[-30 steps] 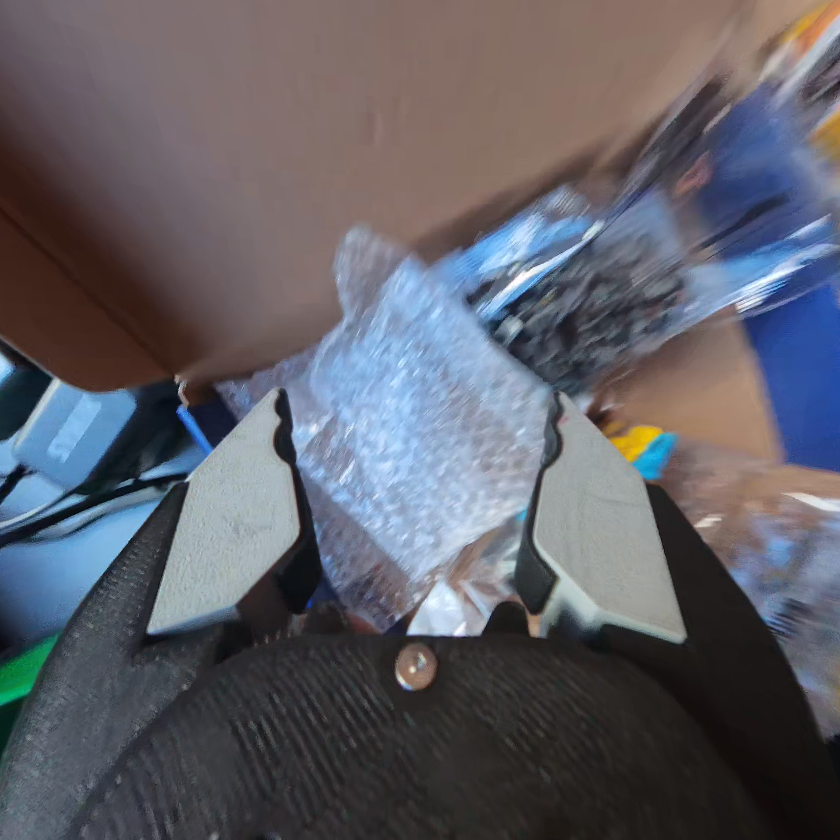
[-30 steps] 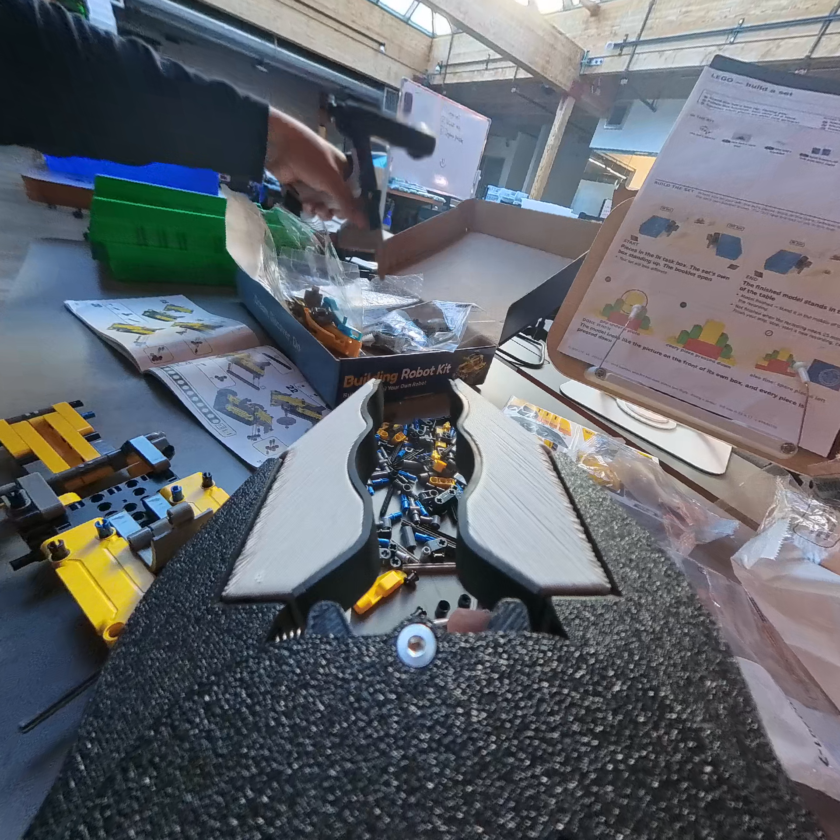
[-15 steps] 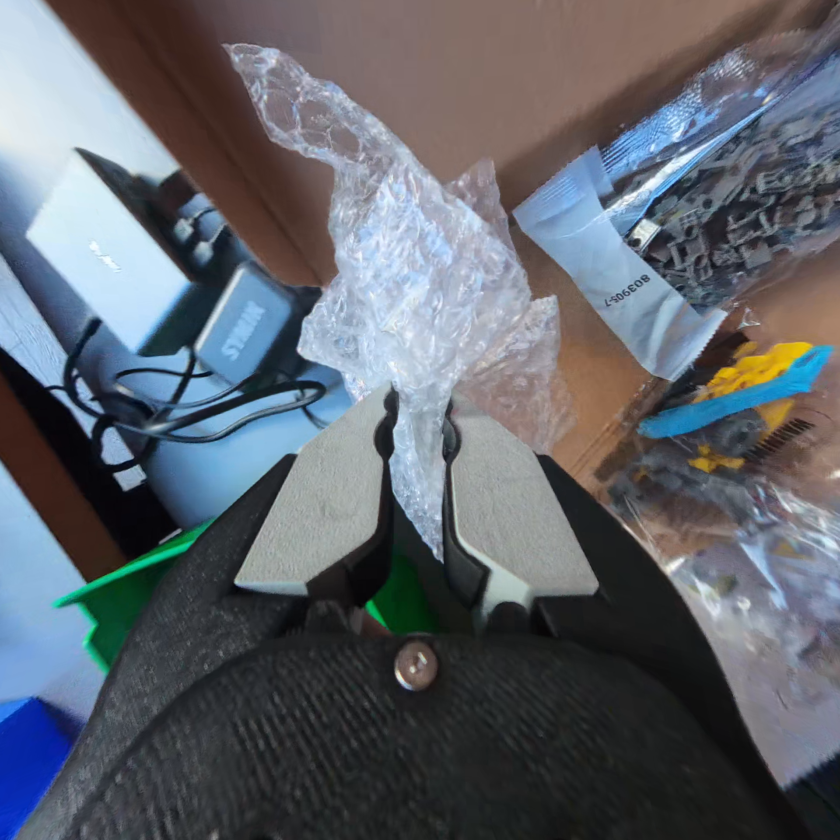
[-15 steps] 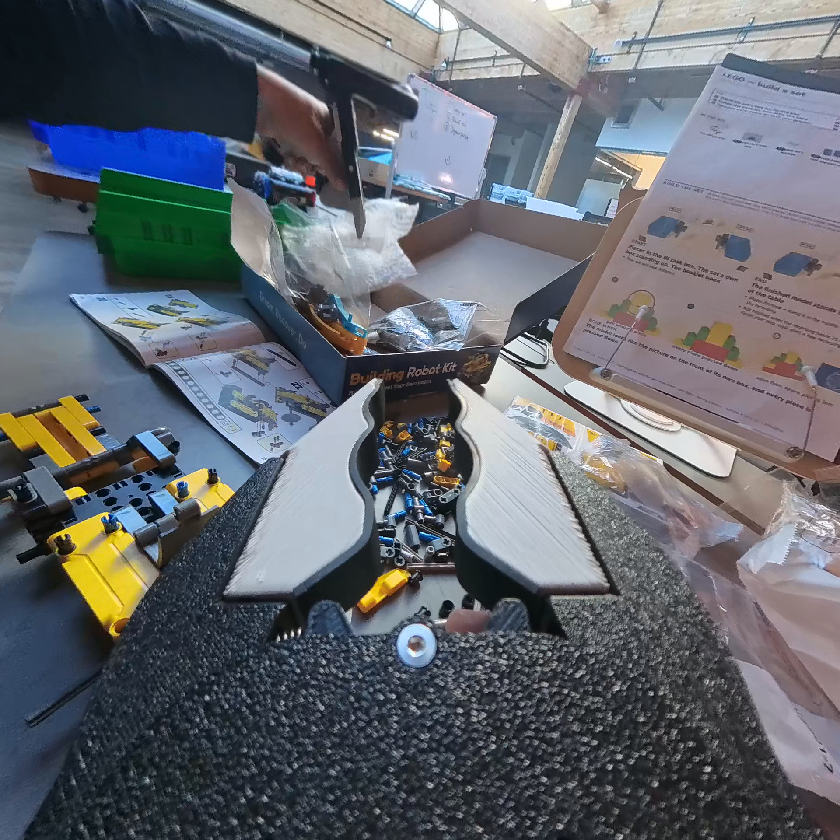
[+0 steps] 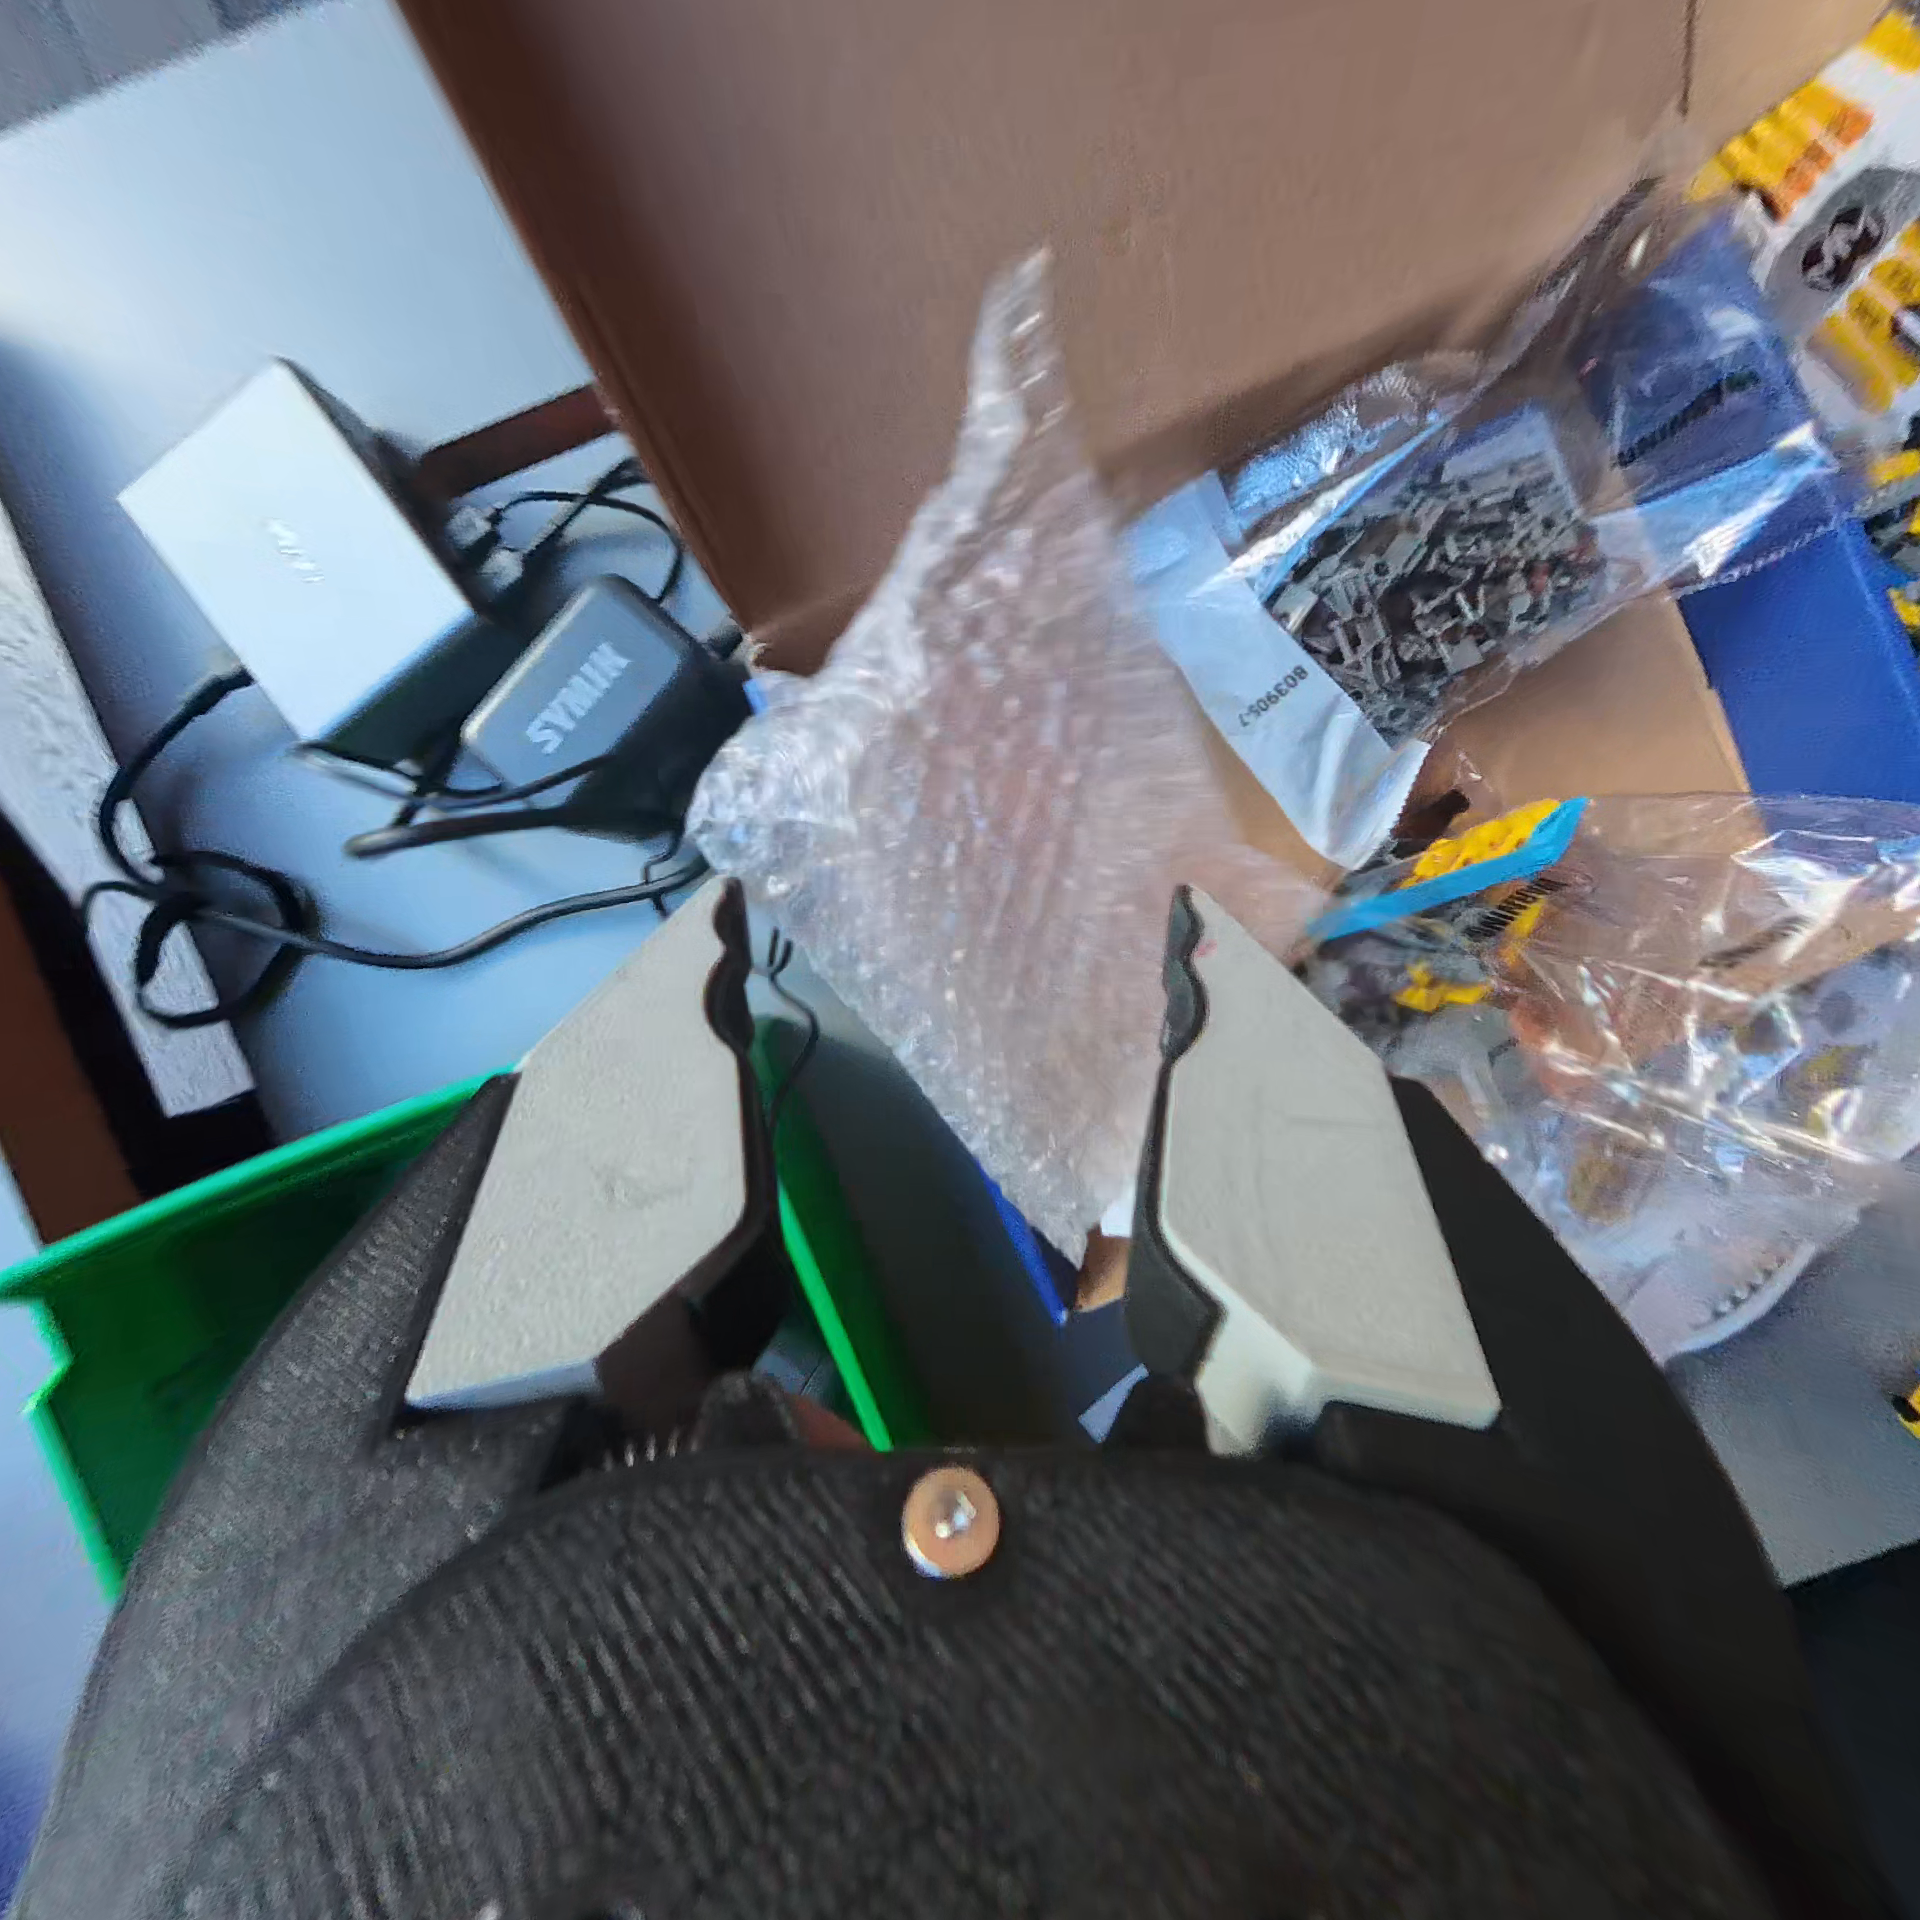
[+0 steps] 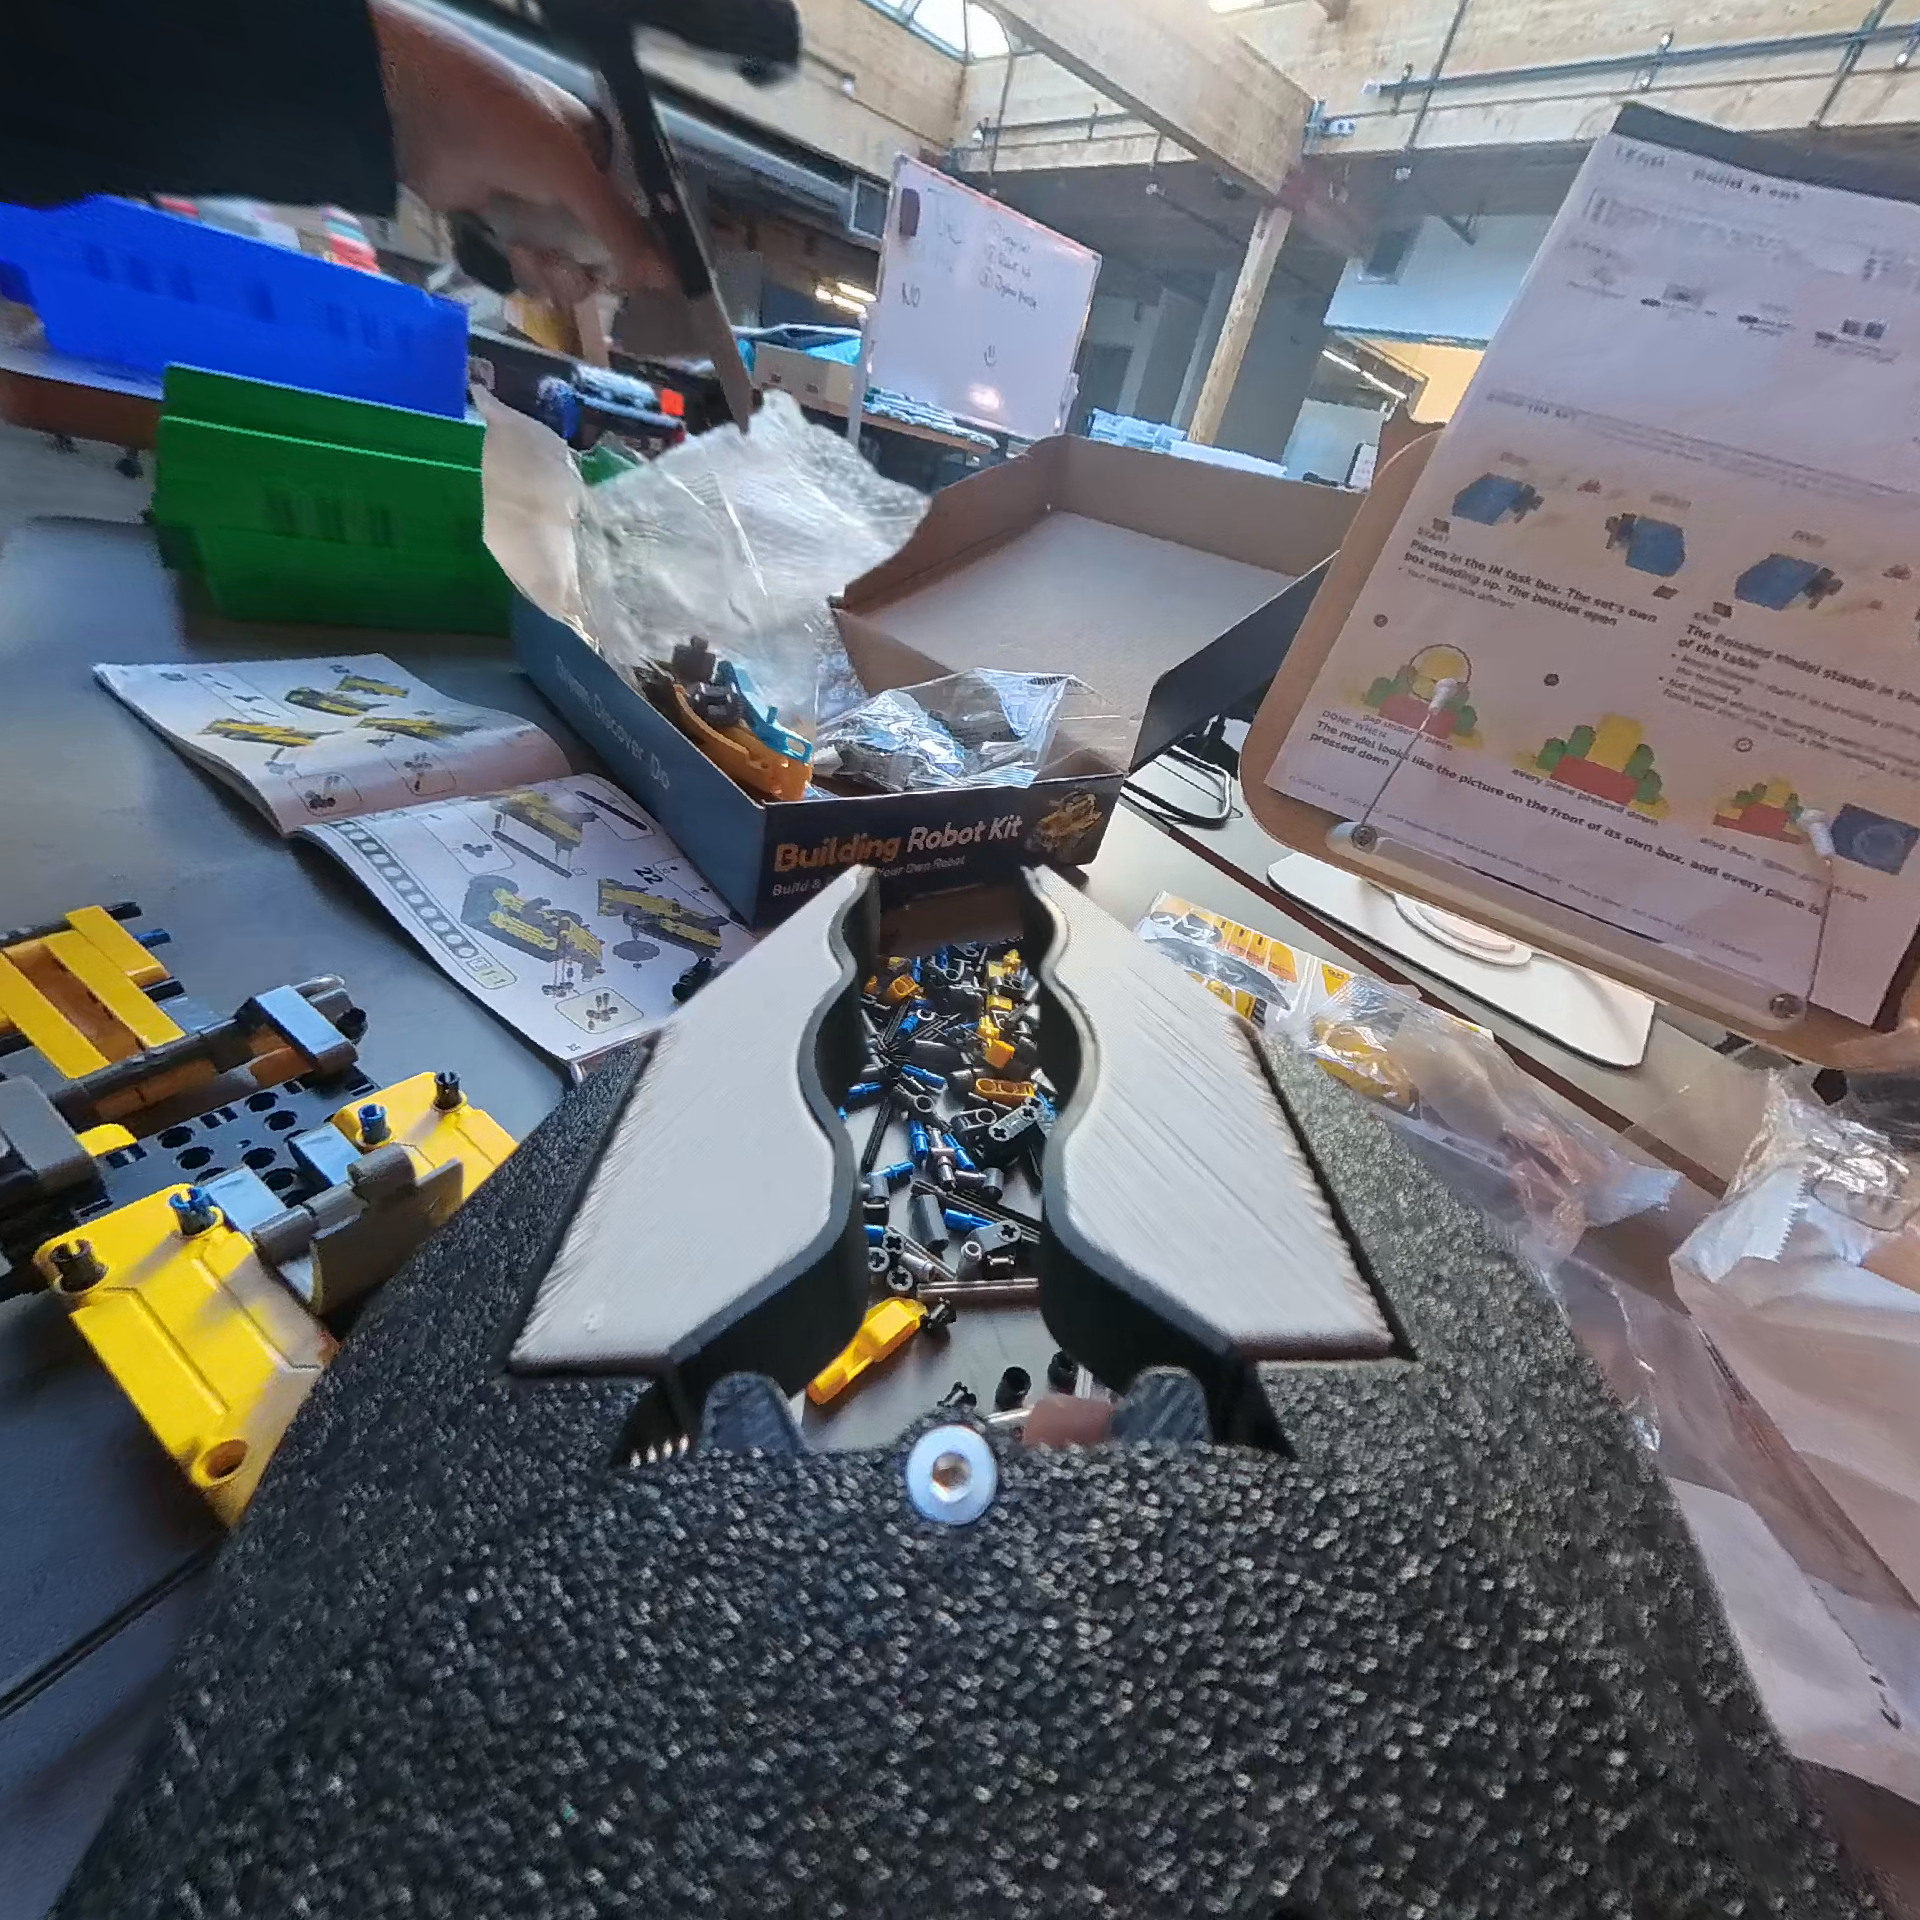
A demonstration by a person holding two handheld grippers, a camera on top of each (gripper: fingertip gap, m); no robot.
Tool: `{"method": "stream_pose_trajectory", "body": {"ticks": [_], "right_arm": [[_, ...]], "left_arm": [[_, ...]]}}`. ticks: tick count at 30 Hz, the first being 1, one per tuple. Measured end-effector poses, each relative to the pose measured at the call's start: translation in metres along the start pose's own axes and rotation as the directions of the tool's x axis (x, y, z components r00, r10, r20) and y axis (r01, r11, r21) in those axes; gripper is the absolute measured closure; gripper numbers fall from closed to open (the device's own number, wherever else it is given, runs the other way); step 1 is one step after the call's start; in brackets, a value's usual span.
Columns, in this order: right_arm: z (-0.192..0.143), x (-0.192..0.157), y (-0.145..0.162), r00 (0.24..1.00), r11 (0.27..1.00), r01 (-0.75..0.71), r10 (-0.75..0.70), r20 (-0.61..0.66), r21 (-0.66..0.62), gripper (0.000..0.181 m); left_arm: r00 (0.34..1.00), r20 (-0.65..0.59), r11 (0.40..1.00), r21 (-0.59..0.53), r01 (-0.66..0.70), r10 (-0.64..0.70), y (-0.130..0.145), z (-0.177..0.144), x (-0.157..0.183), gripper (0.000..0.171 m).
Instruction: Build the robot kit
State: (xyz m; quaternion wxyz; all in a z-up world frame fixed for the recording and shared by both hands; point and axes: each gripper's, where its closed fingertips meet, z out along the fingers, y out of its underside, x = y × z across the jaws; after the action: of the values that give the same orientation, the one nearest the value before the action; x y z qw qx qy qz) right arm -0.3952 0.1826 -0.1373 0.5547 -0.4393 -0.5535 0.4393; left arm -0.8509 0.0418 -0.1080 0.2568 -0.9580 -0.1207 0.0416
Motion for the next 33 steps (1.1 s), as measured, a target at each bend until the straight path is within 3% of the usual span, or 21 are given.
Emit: {"method": "stream_pose_trajectory", "body": {"ticks": [4, 8, 10, 13, 14, 16, 17, 19, 21, 23, 26, 29, 31, 33], "right_arm": [[-0.002, 0.011, 0.001, 0.997, 0.999, 0.038, -0.038, -0.071, -0.005, 0.155], [-0.001, 0.019, -0.002, 0.992, 1.0, 0.014, -0.014, -0.129, -0.003, 0.154], [0.002, 0.021, 0.006, 0.99, 0.999, -0.006, 0.001, -0.14, -0.033, 0.154], [0.004, 0.031, 0.018, 0.98, 0.996, -0.058, 0.044, -0.194, -0.071, 0.154], [0.003, 0.036, 0.02, 0.973, 0.994, -0.08, 0.062, -0.222, -0.072, 0.154], [0.001, 0.046, 0.02, 0.956, 0.991, -0.111, 0.087, -0.28, -0.069, 0.154], [-0.001, 0.051, 0.018, 0.948, 0.991, -0.119, 0.092, -0.304, -0.069, 0.154], [-0.007, 0.056, 0.011, 0.934, 0.991, -0.112, 0.079, -0.349, -0.076, 0.154], [-0.013, 0.057, 0.004, 0.925, 0.991, -0.086, 0.04, -0.379, -0.104, 0.154], [-0.017, 0.054, -0.002, 0.919, 0.988, -0.059, -0.003, -0.395, -0.144, 0.154], [-0.017, 0.049, -0.001, 0.918, 0.978, -0.053, -0.031, -0.395, -0.2, 0.154], [-0.006, 0.047, 0.012, 0.921, 0.964, -0.087, -0.018, -0.39, -0.251, 0.154], [0.009, 0.047, 0.013, 0.923, 0.96, -0.117, 0.011, -0.386, -0.253, 0.154], [0.025, 0.047, 0.004, 0.927, 0.965, -0.121, 0.027, -0.373, -0.232, 0.154]], "left_arm": [[0.993, 0.093, 0.991, 0.121, 0.055, -0.067, 0.018, -0.051, -0.017, 0.09], [0.963, 0.213, 0.947, 0.308, 0.095, -0.166, 0.057, -0.101, -0.033, 0.091], [0.957, 0.205, 0.927, 0.355, 0.123, -0.206, 0.086, -0.111, -0.035, 0.089], [0.972, 0.063, 0.893, 0.412, 0.18, -0.225, 0.107, -0.099, -0.03, 0.094], [0.973, 0.045, 0.891, 0.413, 0.189, -0.228, 0.108, -0.09, -0.035, 0.109], [0.985, -0.054, 0.893, 0.417, 0.17, -0.162, 0.093, -0.074, -0.026, 0.163], [0.98, -0.153, 0.88, 0.438, 0.184, -0.128, 0.078, -0.071, -0.012, 0.171], [0.963, -0.263, 0.872, 0.456, 0.176, -0.057, 0.05, -0.07, 0.009, 0.171], [0.971, -0.234, 0.886, 0.457, 0.072, 0.042, 0.035, -0.069, 0.015, 0.171], [0.948, -0.304, 0.884, 0.464, 0.062, 0.093, 0.029, -0.079, 0.022, 0.171], [0.881, -0.463, 0.844, 0.508, 0.174, 0.097, 0.035, -0.115, 0.03, 0.142], [0.883, -0.458, 0.76, 0.609, 0.228, 0.102, 0.041, -0.133, 0.028, 0.111], [0.914, -0.404, 0.759, 0.61, 0.227, 0.051, 0.041, -0.11, 0.023, 0.097], [0.896, -0.445, 0.812, 0.53, 0.246, 0.019, 0.038, -0.073, 0.034, 0.093]]}}
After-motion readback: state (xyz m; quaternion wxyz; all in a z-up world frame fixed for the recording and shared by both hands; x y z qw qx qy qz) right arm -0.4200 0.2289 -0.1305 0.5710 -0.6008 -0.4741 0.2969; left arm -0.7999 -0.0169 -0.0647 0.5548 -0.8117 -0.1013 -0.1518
